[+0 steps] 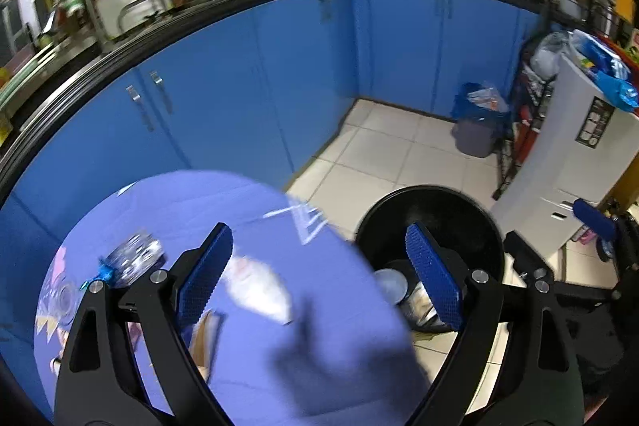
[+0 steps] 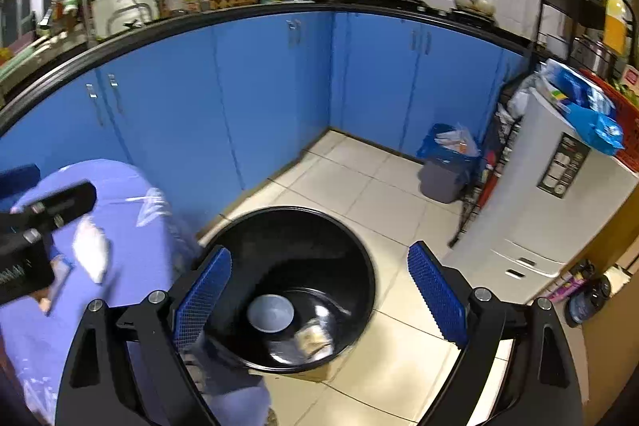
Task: Collect trash
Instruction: 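Open the left tool to drop the gold snack bag into the bin, then move both tools back over the table, then grasp the brown medicine bottle with the left tool while the right tool grasps the torn cardboard box, then carry both items over the black bin while the right tool releases the cardboard box inside, then open the left tool to drop the medicine bottle into the bin, then move both tools back over the table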
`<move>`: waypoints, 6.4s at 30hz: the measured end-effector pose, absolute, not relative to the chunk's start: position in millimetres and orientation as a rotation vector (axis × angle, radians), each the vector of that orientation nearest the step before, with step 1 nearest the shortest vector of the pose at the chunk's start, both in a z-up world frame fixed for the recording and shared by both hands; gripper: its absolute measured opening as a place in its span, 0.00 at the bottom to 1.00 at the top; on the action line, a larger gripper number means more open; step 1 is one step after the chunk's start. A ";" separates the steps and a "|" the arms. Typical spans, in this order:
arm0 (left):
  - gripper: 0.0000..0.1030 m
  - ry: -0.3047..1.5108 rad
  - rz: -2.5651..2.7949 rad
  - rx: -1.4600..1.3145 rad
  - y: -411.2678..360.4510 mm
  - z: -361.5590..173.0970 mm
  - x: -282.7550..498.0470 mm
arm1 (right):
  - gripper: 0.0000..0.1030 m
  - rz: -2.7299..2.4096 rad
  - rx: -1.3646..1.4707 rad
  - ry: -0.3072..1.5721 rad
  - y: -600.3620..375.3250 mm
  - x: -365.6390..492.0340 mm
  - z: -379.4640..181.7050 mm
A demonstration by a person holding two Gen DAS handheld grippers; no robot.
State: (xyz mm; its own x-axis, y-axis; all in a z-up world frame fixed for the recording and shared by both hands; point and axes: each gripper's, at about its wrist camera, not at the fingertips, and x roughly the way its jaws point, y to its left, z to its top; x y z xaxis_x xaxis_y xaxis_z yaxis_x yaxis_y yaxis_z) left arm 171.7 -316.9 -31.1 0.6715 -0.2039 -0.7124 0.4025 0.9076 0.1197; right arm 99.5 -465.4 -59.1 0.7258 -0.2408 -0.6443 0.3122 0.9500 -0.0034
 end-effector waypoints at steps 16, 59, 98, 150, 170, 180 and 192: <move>0.85 0.834 -0.066 0.138 -134.6 -50.5 153.6 | 0.85 0.051 0.057 0.771 -325.3 122.9 -70.8; 0.81 0.938 0.118 0.017 33.6 -109.2 144.8 | 0.46 0.158 -0.054 0.968 -202.2 175.0 -124.6; 0.68 0.825 -0.056 0.144 -101.5 -50.3 114.2 | 0.32 0.104 0.033 0.786 -294.0 100.9 -65.7; 0.68 0.787 -0.338 0.322 -320.5 -37.1 175.3 | 0.89 -0.263 0.076 0.620 -464.1 111.4 -51.9; 0.70 0.734 -0.447 0.335 -374.2 -22.8 182.9 | 0.89 -0.367 0.077 0.634 -494.1 103.0 -59.2; 0.82 0.722 -0.402 0.312 -348.9 -20.4 182.6 | 0.89 -0.331 0.076 0.641 -481.9 104.8 -57.2; 0.82 0.771 -0.251 0.215 -249.4 -30.1 188.4 | 0.89 -0.172 0.004 0.649 -405.3 121.7 -50.9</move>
